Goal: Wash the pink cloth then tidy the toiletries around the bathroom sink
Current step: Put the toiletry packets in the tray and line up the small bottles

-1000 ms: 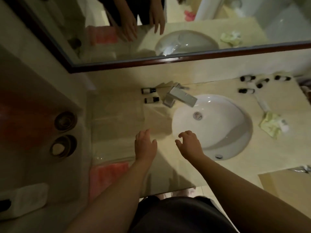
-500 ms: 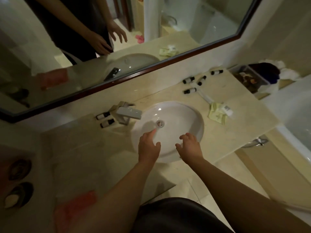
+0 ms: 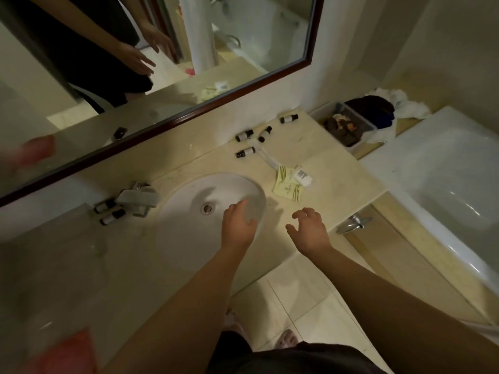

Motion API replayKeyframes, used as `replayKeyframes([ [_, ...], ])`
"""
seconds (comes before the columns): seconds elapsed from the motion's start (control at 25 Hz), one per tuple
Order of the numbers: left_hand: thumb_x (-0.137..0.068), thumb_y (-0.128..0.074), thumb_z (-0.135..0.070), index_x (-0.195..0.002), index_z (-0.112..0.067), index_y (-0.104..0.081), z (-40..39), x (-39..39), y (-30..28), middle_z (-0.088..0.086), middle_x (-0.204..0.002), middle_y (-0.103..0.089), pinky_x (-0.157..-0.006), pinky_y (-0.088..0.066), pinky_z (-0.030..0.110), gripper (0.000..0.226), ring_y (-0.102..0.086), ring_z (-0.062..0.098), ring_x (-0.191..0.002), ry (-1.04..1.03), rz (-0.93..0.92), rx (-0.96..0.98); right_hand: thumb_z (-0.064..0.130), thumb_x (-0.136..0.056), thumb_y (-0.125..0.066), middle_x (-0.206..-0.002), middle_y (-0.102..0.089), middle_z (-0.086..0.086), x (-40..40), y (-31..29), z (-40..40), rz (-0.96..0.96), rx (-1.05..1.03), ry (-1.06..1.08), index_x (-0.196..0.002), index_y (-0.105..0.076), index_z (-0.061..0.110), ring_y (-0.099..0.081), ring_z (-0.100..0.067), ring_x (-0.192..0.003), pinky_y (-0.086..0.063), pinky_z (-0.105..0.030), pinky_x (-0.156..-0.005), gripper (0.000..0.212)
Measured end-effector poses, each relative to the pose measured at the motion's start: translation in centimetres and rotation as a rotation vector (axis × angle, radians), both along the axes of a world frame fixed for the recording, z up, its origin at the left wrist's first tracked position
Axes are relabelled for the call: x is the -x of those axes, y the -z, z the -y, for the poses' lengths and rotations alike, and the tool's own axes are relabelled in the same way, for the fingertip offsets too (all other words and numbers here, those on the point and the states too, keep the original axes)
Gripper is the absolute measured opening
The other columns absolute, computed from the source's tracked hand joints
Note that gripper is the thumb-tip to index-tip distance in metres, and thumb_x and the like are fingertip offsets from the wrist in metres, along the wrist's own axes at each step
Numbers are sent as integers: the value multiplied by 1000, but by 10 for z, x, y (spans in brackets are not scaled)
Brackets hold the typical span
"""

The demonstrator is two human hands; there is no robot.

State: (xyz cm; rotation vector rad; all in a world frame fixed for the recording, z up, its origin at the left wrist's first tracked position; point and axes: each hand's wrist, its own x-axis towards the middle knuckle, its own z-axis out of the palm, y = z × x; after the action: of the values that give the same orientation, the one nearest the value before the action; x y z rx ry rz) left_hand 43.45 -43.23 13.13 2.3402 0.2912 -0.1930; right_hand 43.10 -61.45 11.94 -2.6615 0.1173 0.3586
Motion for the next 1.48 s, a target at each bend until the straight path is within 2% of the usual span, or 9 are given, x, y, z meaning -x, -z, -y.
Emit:
replayKeyframes([
  [0.44, -86, -55, -17, -138, -15, -43, 19, -92, 16, 9, -130, -49, -102, -37, 36, 53, -43, 26, -121, 173, -24, -16, 35, -93, -53, -139, -42, -7, -80, 13, 29, -47, 14, 115, -128, -51, 13, -36, -24, -129, -37, -37, -102, 40],
  [0.76, -85, -59, -18, -135, -11, -45, 37, -136, 37, 12, -131, -50, -106, -32, 34, 52, -43, 28, -124, 156, -87, -68, 33, -92, -54, -133, -45, -10, -141, 31, 42, -113, -31, 116, -124, -53, 12, -39, -26, -123, -38, -37, -99, 38],
  [0.88, -87, -59, -22, -137, -16, -43, 49, -149, 51, 8, -134, -47, -106, -32, 34, 53, -41, 25, -126, 72, -148, -58, 33, -92, -56, -127, -49, -12, -173, 43, 58, -139, -57, 63, -123, -53, 11, -44, -28, -117, -41, -38, -97, 38],
  [1.2, -88, -60, -25, -133, -21, -45, 109, -171, 85, 7, -129, -51, -96, -42, 33, 48, -49, 22, -120, -230, -337, 3, 31, -91, -56, -125, -52, -12, -243, 81, 115, -270, -46, -190, -125, -51, 11, -47, -27, -116, -42, -37, -94, 39],
  [1.32, -87, -63, -28, -129, -21, -49, 131, -177, 100, 5, -124, -55, -85, -48, 31, 45, -59, 18, -100, -387, -385, 53, 28, -91, -57, -124, -53, -13, -261, 100, 118, -294, -49, -235, -125, -51, 9, -48, -29, -116, -42, -38, -95, 39],
  [1.4, -86, -65, -35, -124, -19, -53, 140, -177, 110, 5, -117, -61, -75, -48, 27, 43, -59, 14, -86, -547, -416, 132, 27, -90, -58, -120, -54, -12, -268, 110, 112, -284, -58, -280, -122, -53, 8, -50, -29, -115, -40, -37, -96, 37],
  [1.48, -83, -68, -41, -120, -16, -54, 144, -178, 122, 5, -112, -65, -72, -44, 26, 47, -60, 16, -86, -754, -435, 237, 27, -85, -63, -109, -57, -8, -271, 123, 104, -260, -97, -286, -109, -57, 10, -51, -26, -108, -41, -35, -91, 30],
])
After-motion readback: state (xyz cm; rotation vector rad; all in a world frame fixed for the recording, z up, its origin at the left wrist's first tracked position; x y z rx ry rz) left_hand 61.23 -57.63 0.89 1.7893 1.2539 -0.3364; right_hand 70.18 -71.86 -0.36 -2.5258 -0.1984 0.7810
